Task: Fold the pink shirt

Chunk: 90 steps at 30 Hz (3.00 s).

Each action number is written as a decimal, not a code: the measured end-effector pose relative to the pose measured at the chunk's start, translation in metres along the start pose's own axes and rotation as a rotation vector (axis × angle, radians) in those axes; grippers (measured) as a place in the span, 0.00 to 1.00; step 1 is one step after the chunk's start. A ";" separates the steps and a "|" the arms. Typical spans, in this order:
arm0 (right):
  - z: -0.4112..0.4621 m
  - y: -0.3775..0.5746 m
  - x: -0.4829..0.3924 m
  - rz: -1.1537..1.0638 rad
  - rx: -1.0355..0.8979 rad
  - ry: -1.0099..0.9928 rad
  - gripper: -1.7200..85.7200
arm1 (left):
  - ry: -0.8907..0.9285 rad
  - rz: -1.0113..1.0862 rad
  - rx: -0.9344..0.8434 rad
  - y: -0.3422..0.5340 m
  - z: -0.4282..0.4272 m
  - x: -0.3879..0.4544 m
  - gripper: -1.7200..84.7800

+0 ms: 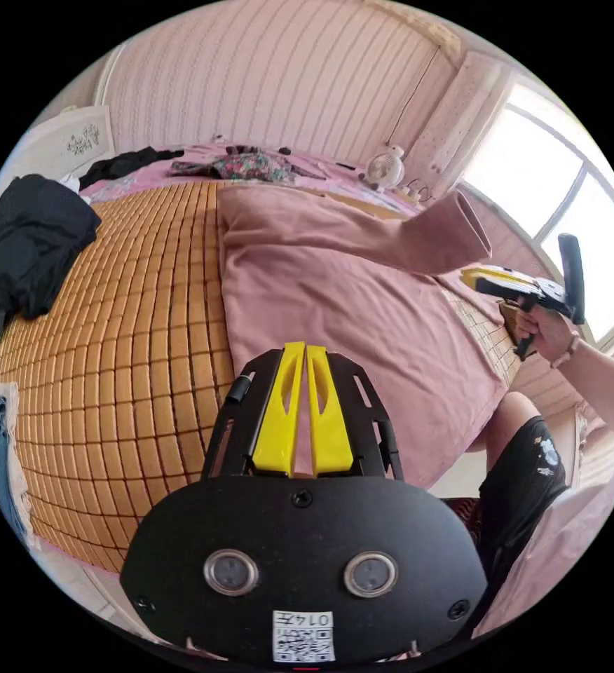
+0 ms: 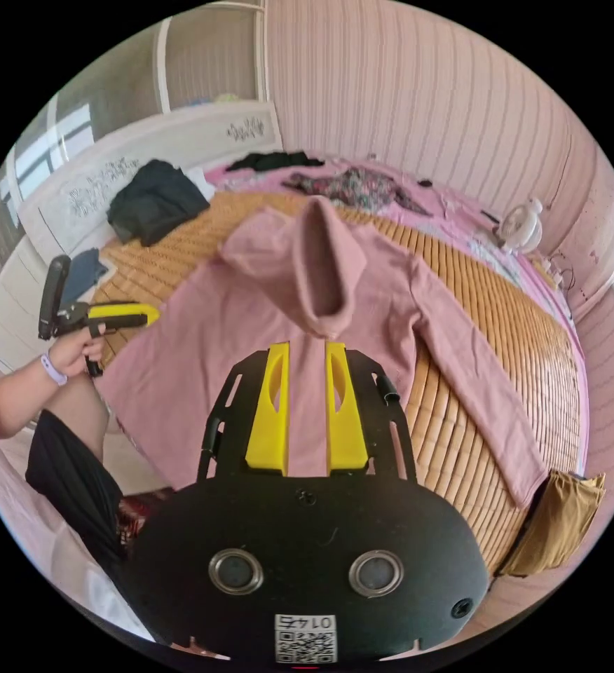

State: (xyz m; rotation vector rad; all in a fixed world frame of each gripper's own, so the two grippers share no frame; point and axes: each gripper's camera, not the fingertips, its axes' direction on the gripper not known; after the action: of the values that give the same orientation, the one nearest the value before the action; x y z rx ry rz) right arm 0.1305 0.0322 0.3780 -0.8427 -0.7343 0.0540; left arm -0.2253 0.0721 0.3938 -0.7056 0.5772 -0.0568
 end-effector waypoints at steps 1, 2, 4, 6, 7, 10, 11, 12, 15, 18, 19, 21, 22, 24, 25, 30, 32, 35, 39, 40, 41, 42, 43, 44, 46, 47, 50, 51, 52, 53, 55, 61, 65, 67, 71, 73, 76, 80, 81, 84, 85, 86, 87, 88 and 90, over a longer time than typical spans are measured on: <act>0.006 0.008 -0.001 -0.012 -0.020 0.009 0.11 | -0.019 -0.002 -0.028 0.002 0.009 0.001 0.01; 0.006 0.009 -0.002 -0.016 -0.012 0.027 0.11 | -0.022 -0.010 -0.034 0.004 0.018 0.001 0.01; 0.007 -0.001 -0.002 -0.018 0.034 0.126 0.12 | -0.002 -0.020 -0.043 0.001 0.025 -0.001 0.01; 0.014 -0.016 -0.002 -0.046 0.049 0.182 0.12 | 0.040 -0.050 -0.068 -0.007 0.034 -0.008 0.02; 0.023 -0.027 0.000 -0.066 0.045 0.198 0.12 | 0.045 -0.054 -0.076 -0.009 0.036 -0.009 0.02; 0.062 -0.048 0.008 -0.108 -0.053 0.213 0.11 | 0.000 -0.021 -0.044 -0.028 0.036 -0.007 0.03; 0.069 -0.051 0.011 -0.109 -0.083 0.211 0.10 | -0.024 0.004 -0.011 -0.039 0.035 -0.006 0.04; 0.070 -0.057 0.015 -0.120 -0.069 0.145 0.09 | -0.049 0.015 0.012 -0.053 0.037 -0.008 0.04; 0.068 -0.076 0.027 -0.100 -0.119 0.069 0.06 | -0.108 0.041 0.055 -0.100 0.045 -0.018 0.05; 0.039 -0.094 0.024 -0.132 -0.081 0.076 0.03 | -0.165 0.096 0.081 -0.153 0.059 -0.025 0.06; 0.017 -0.100 0.017 -0.162 -0.032 0.079 0.03 | -0.176 0.096 0.073 -0.163 0.065 -0.027 0.06; -0.007 -0.104 0.003 -0.218 -0.010 0.063 0.03 | -0.100 0.018 -0.022 -0.198 0.098 -0.044 0.07; -0.011 -0.103 -0.007 -0.242 -0.042 0.047 0.03 | -0.067 -0.013 -0.039 -0.205 0.106 -0.049 0.07; 0.000 -0.094 -0.021 -0.261 -0.098 0.033 0.03 | -0.003 -0.065 -0.055 -0.225 0.131 -0.060 0.07; 0.017 -0.084 -0.029 -0.278 -0.140 0.062 0.03 | -0.025 -0.062 -0.056 -0.228 0.136 -0.060 0.07; 0.054 -0.063 -0.034 -0.258 -0.177 0.164 0.03 | -0.153 0.025 -0.148 -0.240 0.187 -0.061 0.07; 0.049 -0.070 -0.026 -0.245 -0.184 0.145 0.03 | -0.113 0.032 -0.168 -0.246 0.187 -0.068 0.07; 0.013 -0.087 -0.011 -0.205 -0.145 0.025 0.03 | 0.007 -0.106 -0.066 -0.243 0.165 -0.105 0.06; 0.000 -0.095 -0.016 -0.169 -0.125 -0.106 0.06 | 0.095 -0.289 -0.095 -0.212 0.190 -0.159 0.04; 0.017 -0.090 -0.018 -0.147 -0.133 -0.136 0.07 | 0.119 -0.301 -0.052 -0.208 0.190 -0.162 0.04; 0.029 -0.088 -0.019 -0.141 -0.163 -0.140 0.07 | 0.162 -0.361 -0.027 -0.201 0.193 -0.170 0.04; 0.052 -0.081 -0.021 -0.149 -0.263 -0.142 0.08 | 0.196 -0.412 -0.025 -0.198 0.195 -0.176 0.04; 0.054 -0.077 -0.021 -0.142 -0.253 -0.135 0.09 | 0.205 -0.425 -0.027 -0.197 0.195 -0.178 0.04; 0.047 -0.075 -0.020 -0.150 -0.225 -0.141 0.10 | 0.195 -0.414 -0.027 -0.195 0.191 -0.177 0.03; 0.027 -0.075 -0.008 -0.153 -0.224 -0.185 0.10 | 0.112 -0.334 -0.002 -0.193 0.176 -0.167 0.03; 0.022 -0.075 -0.002 -0.140 -0.222 -0.196 0.09 | 0.040 -0.263 0.017 -0.190 0.163 -0.154 0.03; -0.005 -0.074 0.032 -0.045 -0.127 -0.227 0.07 | -0.028 -0.115 0.109 -0.163 0.133 -0.105 0.03; -0.013 -0.075 0.046 0.003 -0.082 -0.208 0.06 | 0.024 -0.077 0.147 -0.145 0.129 -0.079 0.03; -0.017 -0.079 0.058 0.040 -0.058 -0.162 0.06 | 0.064 -0.059 0.152 -0.136 0.131 -0.065 0.03; -0.016 -0.082 0.063 0.054 -0.055 -0.133 0.05 | 0.143 -0.002 0.129 -0.120 0.140 -0.031 0.03; 0.002 -0.093 0.081 0.079 -0.123 -0.031 0.04 | 0.203 0.100 0.065 -0.099 0.163 0.026 0.02; 0.011 -0.095 0.100 0.064 -0.232 -0.021 0.04 | 0.097 0.228 -0.094 -0.060 0.237 0.122 0.01; -0.016 -0.096 0.117 0.082 -0.175 -0.027 0.04 | 0.039 0.344 -0.047 -0.034 0.246 0.137 0.01; 0.008 -0.092 0.129 0.106 -0.272 -0.052 0.04 | 0.010 0.358 -0.047 -0.028 0.249 0.145 0.01; 0.002 -0.084 0.142 0.134 -0.231 -0.070 0.05 | 0.038 0.321 -0.065 -0.021 0.242 0.163 0.01; -0.004 -0.081 0.146 0.130 -0.218 -0.056 0.05 | 0.124 0.353 -0.052 -0.013 0.237 0.180 0.01; -0.010 -0.082 0.152 0.118 -0.236 -0.042 0.06 | 0.166 0.478 -0.126 0.008 0.252 0.222 0.01; -0.020 -0.077 0.169 0.123 -0.231 -0.072 0.07 | 0.073 0.543 -0.095 0.039 0.265 0.243 0.01; -0.025 -0.072 0.179 0.149 -0.213 -0.111 0.07 | 0.073 0.553 -0.117 0.038 0.264 0.245 0.01; -0.041 -0.051 0.214 0.181 -0.200 -0.341 0.10 | 0.152 0.567 -0.159 0.033 0.253 0.245 0.01; -0.050 -0.036 0.231 0.217 -0.176 -0.414 0.11 | 0.171 0.564 -0.151 0.032 0.249 0.245 0.01; -0.056 -0.028 0.241 0.239 -0.153 -0.428 0.12 | 0.181 0.559 -0.137 0.030 0.241 0.245 0.01; -0.070 -0.010 0.260 0.287 -0.095 -0.416 0.13 | 0.160 0.556 -0.126 0.029 0.235 0.247 0.01; -0.085 0.010 0.284 0.358 -0.039 -0.373 0.14 | 0.144 0.556 -0.117 0.028 0.233 0.248 0.01; -0.106 0.042 0.326 0.504 0.013 -0.253 0.16 | 0.081 0.547 -0.062 0.027 0.228 0.250 0.01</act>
State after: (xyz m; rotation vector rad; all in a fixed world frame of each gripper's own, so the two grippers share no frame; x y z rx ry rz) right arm 0.4517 0.0954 0.4884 -1.0035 -0.7395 0.6245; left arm 0.0999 0.1693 0.3967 -0.5870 0.8359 0.4441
